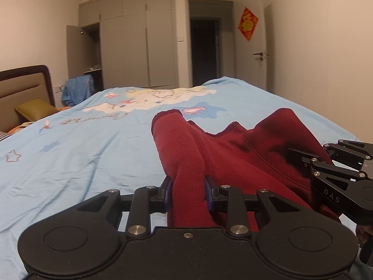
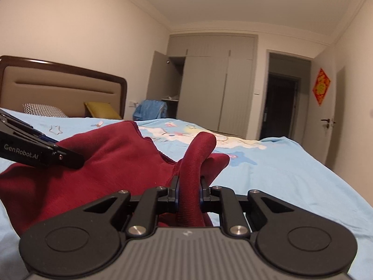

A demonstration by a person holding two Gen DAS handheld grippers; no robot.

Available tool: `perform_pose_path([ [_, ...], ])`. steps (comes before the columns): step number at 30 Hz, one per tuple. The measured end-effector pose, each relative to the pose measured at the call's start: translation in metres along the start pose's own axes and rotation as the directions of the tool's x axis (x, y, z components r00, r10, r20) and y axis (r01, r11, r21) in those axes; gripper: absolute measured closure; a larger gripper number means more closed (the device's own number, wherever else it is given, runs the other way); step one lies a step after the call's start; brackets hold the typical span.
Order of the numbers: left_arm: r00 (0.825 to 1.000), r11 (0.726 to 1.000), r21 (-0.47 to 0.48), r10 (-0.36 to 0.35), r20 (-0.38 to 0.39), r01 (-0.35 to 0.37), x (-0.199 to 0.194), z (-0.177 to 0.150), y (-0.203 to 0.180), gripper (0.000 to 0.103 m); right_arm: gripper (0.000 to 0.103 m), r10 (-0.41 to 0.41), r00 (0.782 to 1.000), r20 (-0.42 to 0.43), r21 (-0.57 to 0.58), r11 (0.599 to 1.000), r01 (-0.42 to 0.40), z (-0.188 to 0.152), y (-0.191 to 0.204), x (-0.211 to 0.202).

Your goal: Fold small clothes

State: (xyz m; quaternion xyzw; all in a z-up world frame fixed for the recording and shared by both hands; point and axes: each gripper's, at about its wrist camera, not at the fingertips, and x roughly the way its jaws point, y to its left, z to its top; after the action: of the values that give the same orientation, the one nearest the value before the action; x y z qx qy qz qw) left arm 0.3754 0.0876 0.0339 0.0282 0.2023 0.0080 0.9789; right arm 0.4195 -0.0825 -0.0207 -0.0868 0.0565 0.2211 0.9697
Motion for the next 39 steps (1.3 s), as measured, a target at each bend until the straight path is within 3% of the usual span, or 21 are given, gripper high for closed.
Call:
perform_pose_path([
  [8,0.996,0.996,-0.082,0.037,-0.082,-0.044,0.027,-0.02,0.032,0.073,0.086,0.044,0.996,-0.078,-0.055,0.997,-0.049,-0.007,0.025,0.049],
  [12,0.988,0.994,-0.098,0.04,-0.147,-0.055,0.04,-0.04,0.037,0.072,0.086,0.035,0.989,-0.141,-0.022,0.999,-0.038,-0.022,0.023,0.059],
  [16,0.989,0.993,-0.109,0.038,-0.145,-0.054,0.043,-0.05,0.039,0.071,0.084,0.043,0.982,-0.185,0.07,0.997,-0.031,-0.03,0.009,0.065],
  [23,0.987,0.992,-0.11,0.04,-0.155,-0.057,0.048,-0.049,0.039,0.067,0.081,0.015,0.979,-0.202,0.038,0.999,-0.007,-0.033,0.015,0.067],
  [29,0.985,0.991,-0.112,0.056,-0.166,-0.075,0.045,-0.043,0.04,0.057,0.068,-0.003,0.979,-0.204,0.063,0.998,0.017,-0.031,0.013,0.059],
  [39,0.989,0.989,-0.116,0.082,-0.121,-0.096,0.015,-0.028,0.034,0.02,0.039,-0.045,0.988,-0.148,0.078,0.995,0.057,-0.017,0.012,0.03],
])
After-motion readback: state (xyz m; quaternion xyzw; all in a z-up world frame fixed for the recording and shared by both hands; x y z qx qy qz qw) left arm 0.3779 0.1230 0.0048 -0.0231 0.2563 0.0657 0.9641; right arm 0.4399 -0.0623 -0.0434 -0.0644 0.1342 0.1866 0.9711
